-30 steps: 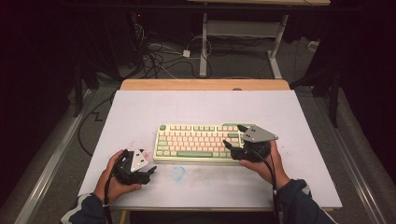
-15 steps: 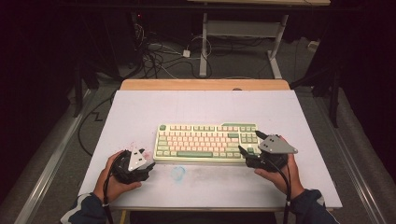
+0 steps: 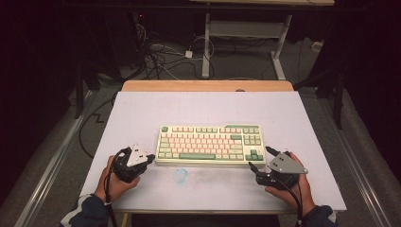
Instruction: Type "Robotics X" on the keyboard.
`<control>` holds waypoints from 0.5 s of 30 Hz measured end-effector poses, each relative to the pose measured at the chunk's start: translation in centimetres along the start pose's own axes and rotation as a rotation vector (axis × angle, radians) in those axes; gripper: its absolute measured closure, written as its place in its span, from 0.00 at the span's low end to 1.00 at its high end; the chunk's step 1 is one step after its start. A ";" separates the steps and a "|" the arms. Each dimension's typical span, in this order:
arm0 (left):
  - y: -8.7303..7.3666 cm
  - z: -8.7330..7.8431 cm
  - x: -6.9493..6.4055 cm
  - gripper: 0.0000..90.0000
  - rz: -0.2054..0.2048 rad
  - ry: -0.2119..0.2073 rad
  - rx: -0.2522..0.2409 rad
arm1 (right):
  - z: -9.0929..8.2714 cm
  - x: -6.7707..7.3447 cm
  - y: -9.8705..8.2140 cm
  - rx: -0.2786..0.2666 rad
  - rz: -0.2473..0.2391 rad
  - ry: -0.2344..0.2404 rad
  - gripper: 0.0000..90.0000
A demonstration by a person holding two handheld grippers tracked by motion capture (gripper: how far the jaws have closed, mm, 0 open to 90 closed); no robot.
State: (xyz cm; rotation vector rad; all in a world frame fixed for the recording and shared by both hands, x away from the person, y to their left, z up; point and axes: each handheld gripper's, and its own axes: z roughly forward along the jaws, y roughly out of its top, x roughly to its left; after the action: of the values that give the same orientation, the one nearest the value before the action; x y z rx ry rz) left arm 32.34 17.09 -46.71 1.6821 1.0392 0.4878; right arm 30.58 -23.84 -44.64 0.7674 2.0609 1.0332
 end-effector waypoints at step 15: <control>3.4 5.0 -4.0 0.97 0.031 -0.106 0.038 | 0.3 0.7 -0.8 0.045 -0.025 0.023 0.28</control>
State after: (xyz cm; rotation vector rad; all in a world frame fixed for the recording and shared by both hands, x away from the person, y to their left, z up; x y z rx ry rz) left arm 35.29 10.75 -44.79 1.7406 0.9522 0.3971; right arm 30.21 -23.56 -45.66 0.7543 2.1147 0.9891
